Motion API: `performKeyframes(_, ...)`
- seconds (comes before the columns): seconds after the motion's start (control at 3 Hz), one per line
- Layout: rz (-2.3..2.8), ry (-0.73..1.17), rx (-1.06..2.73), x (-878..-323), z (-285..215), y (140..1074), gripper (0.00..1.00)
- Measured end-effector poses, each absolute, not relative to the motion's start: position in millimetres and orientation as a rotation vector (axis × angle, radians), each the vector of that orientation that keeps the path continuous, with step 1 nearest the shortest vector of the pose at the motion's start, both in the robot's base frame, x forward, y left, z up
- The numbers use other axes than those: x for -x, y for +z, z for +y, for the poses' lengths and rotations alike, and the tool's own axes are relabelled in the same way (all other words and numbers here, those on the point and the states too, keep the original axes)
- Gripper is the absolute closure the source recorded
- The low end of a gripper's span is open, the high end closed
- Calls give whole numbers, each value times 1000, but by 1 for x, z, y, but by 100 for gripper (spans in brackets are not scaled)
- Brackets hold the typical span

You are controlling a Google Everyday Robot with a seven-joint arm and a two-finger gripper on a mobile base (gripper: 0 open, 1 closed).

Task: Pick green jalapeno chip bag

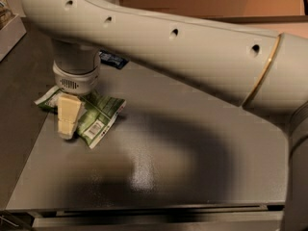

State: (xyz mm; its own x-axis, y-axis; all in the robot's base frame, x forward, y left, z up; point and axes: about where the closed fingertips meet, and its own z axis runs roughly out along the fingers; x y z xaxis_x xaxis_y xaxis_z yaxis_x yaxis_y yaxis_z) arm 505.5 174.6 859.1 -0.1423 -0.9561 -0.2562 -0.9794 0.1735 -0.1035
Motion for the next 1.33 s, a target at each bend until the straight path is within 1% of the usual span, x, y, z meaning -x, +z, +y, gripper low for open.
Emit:
performKeyframes(0.33, 2203, 99, 1847, -512, 174, 851, 0)
performKeyframes(0.67, 2212, 83, 1840, -515, 174, 847, 14)
performKeyframes(1.0, 2217, 68, 1835, -518, 173, 847, 33)
performKeyframes(1.33, 2216, 69, 1822, -522, 170, 853, 56)
